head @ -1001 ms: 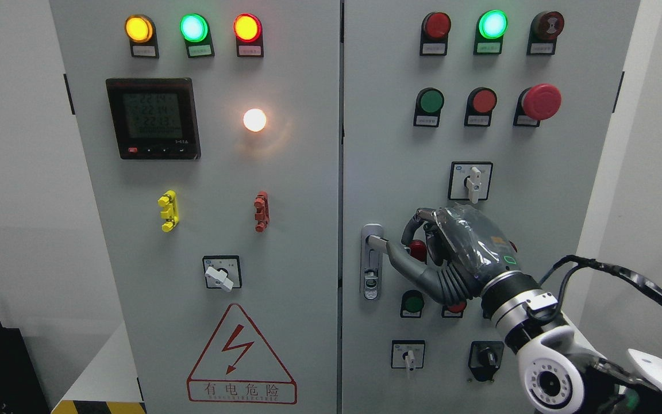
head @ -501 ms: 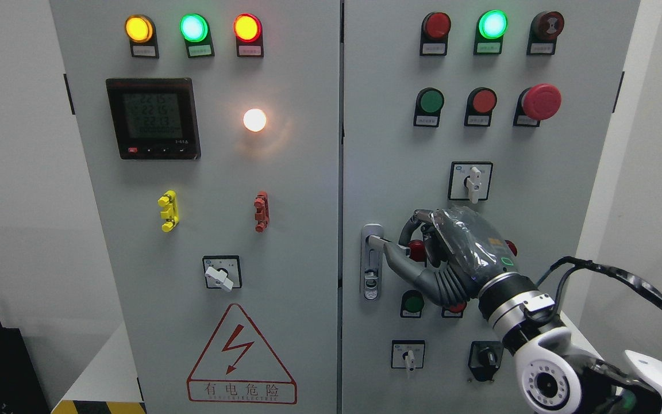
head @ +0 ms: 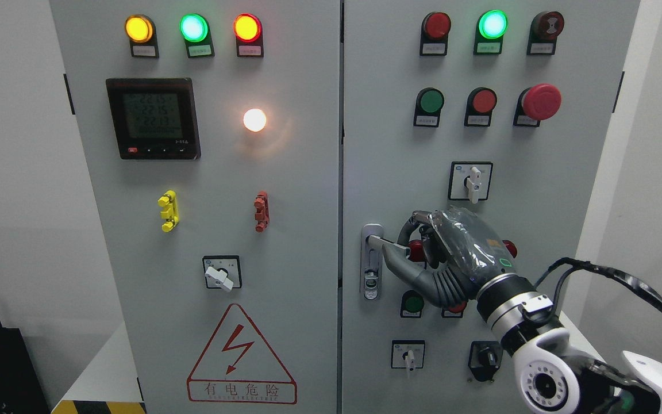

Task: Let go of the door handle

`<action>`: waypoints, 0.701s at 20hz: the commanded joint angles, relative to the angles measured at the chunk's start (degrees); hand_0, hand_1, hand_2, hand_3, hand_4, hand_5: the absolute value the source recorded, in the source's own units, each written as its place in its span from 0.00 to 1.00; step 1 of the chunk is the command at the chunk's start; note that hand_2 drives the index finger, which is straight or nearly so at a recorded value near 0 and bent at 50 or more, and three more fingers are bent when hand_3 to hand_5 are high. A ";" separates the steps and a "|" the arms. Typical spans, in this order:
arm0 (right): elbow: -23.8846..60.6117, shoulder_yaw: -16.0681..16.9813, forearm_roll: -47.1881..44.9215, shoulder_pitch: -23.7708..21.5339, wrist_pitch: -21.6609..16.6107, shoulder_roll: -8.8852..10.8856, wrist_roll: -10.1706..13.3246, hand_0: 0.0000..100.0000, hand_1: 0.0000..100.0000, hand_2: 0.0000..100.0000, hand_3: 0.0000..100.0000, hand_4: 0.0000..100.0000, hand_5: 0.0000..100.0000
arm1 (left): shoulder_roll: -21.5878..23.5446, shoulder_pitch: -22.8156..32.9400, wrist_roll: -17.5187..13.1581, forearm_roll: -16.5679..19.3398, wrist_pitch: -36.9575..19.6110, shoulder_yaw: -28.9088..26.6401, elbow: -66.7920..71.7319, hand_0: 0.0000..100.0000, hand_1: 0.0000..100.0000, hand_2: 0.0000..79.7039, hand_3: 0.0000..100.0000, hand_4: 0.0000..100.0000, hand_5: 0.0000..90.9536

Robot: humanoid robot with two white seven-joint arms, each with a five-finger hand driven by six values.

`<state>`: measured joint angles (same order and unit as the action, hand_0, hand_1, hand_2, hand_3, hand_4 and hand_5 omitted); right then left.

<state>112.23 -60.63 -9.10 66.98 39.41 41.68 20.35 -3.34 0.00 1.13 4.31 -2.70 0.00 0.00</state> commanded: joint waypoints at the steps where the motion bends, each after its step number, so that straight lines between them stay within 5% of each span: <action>1: 0.01 -0.02 -0.57 -0.01 0.05 -0.11 0.04 0.43 0.31 0.52 1.00 1.00 1.00 | 0.00 -0.18 0.01 0.00 -0.02 -0.09 0.53 0.12 0.39 0.00 0.00 0.00 0.00; 14: 0.01 0.07 -0.66 -0.36 0.05 -0.11 0.04 0.43 0.32 0.52 1.00 1.00 1.00 | 0.00 -0.18 0.01 0.00 -0.02 -0.09 0.53 0.12 0.39 0.00 0.00 0.00 0.00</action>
<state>112.23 -60.62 -9.70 66.70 39.42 41.61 20.36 -3.34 0.00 1.13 4.31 -2.70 0.00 0.00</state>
